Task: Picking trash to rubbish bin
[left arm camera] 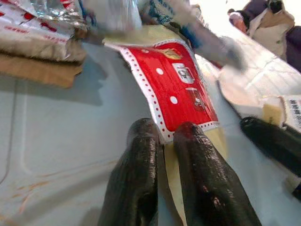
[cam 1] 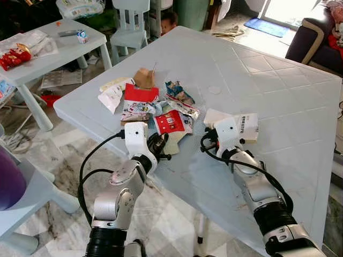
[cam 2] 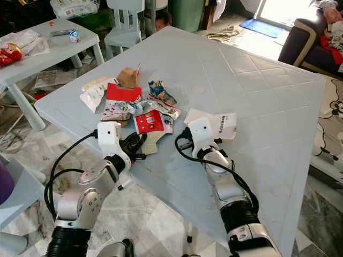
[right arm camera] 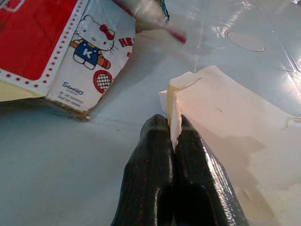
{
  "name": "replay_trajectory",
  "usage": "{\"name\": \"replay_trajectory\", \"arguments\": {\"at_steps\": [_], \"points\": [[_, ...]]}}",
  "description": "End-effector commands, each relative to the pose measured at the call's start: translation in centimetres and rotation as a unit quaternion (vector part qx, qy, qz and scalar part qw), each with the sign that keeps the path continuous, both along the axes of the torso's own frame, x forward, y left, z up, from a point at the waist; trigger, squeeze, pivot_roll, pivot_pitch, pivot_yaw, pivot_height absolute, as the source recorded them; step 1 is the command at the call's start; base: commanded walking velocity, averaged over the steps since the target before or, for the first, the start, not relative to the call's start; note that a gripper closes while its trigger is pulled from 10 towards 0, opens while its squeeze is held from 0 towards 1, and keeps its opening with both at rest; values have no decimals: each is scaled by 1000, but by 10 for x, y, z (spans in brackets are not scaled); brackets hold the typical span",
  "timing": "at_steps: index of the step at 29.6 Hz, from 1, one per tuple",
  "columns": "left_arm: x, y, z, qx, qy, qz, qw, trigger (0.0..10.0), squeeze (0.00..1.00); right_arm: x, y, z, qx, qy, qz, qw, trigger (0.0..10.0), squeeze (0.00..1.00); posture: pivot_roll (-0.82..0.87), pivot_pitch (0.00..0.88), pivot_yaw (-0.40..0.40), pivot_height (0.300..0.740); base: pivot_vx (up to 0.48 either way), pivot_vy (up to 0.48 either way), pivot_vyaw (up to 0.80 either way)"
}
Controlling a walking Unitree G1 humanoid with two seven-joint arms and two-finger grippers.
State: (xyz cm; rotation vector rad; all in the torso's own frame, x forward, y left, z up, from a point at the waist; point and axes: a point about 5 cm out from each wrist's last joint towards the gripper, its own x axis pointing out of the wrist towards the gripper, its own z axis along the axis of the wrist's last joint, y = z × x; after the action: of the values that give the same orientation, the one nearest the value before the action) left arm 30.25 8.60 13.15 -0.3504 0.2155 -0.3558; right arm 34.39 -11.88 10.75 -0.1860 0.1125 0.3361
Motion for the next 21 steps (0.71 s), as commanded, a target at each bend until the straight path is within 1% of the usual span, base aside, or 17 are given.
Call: {"name": "replay_trajectory", "arguments": {"at_steps": [1,10,12,14,21], "points": [[0,-5,8,-9,-15,-9,1000,0,0,-4,-2,-10,-1,26,1,1000,0,0,104,134,-76,740,0,0,0],[-1,-9,16,-24,-24,-17,999,0,0,-4,-1,-8,-1,26,2,1000,0,0,103,129,-78,740,0,0,0],[-3,-10,19,-23,-35,-18,999,0,0,-4,-1,-8,-1,26,2,1000,0,0,103,129,-78,740,0,0,0],[-6,-12,21,-13,-46,-23,999,0,0,-4,-1,-8,-1,26,2,1000,0,0,103,129,-78,740,0,0,0],[-15,-19,20,-1,-52,-41,998,0,0,-5,-1,-7,-1,26,3,1000,0,0,105,130,-80,740,0,0,0]]}}
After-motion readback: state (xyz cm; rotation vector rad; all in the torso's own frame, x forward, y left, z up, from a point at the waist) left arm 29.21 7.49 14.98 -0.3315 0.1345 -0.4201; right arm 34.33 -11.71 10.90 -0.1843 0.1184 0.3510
